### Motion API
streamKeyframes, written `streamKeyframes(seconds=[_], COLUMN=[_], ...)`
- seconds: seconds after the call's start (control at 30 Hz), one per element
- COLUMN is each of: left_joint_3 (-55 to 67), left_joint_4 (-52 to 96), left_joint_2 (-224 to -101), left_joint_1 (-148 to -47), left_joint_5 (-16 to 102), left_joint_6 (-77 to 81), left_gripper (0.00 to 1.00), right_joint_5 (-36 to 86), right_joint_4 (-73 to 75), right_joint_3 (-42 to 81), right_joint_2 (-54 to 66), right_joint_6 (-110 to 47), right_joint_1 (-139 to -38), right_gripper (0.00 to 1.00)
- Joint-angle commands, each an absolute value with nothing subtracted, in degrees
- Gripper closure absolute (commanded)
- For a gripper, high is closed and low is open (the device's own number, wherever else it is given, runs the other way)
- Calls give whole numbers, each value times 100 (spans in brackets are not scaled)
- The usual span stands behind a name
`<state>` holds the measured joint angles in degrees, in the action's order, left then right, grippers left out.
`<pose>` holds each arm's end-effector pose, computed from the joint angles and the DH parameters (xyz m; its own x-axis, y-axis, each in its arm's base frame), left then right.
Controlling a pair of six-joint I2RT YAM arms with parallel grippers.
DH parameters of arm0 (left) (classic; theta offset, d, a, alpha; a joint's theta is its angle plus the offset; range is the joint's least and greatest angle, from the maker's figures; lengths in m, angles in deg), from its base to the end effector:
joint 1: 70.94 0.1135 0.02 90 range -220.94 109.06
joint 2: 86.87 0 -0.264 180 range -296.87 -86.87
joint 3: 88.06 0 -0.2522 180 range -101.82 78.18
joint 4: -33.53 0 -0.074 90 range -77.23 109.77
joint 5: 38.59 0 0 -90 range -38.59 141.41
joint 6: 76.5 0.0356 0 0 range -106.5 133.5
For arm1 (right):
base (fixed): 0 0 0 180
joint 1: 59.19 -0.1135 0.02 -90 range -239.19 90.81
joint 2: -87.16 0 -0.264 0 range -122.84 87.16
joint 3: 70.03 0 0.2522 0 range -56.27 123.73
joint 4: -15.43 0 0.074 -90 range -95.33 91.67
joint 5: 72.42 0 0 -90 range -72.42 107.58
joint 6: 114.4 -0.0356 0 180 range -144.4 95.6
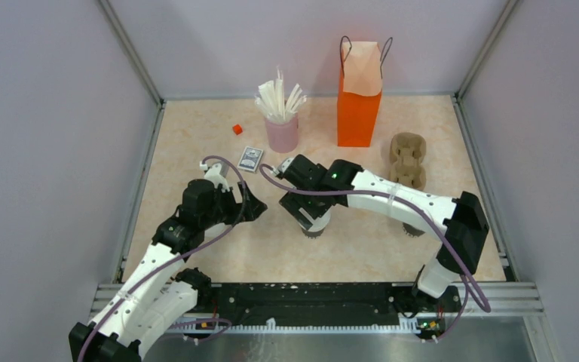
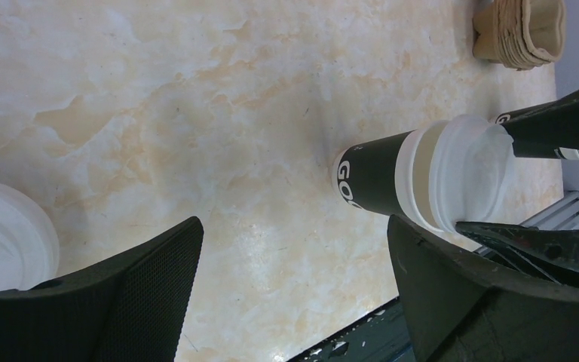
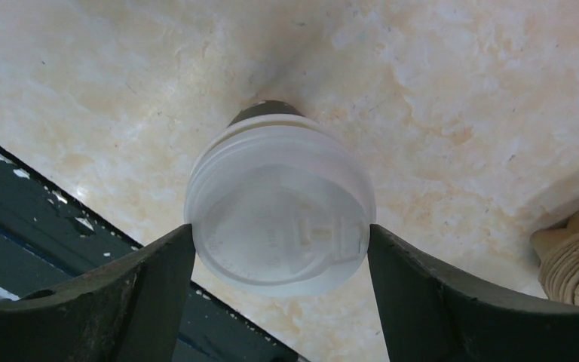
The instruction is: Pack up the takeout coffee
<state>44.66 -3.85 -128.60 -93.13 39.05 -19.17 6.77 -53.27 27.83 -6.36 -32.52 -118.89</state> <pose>0.1512 -0.0699 0.2562 -0.7011 -0.2835 -0.6543 0.1887 0.8111 -0.5537 0.1747 0.2857 0.2978 -0.5643 -0.6907 -0.4523 -0.7348 0.6699 -0.1063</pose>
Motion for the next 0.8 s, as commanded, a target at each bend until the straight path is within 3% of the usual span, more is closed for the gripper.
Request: streamKeyframes(seconds=[0.0, 0.77], left_joint_3=[4434, 4522], left_joint_4=[-221, -166], left_joint_2=[-12798, -12745], left_joint_1=[-9300, -9292], left_joint_5=[3859, 3763], left_joint_6=[-1772, -1797], left_gripper=[4, 4], right_joint_5=[802, 1239], right_joint_4=[-5505, -5336], right_joint_3=[3012, 2977], right_joint_2=[-706, -777], right_joint_6=[-3161, -3029], right_joint_1=[-11768, -11608], right_gripper=[19, 19])
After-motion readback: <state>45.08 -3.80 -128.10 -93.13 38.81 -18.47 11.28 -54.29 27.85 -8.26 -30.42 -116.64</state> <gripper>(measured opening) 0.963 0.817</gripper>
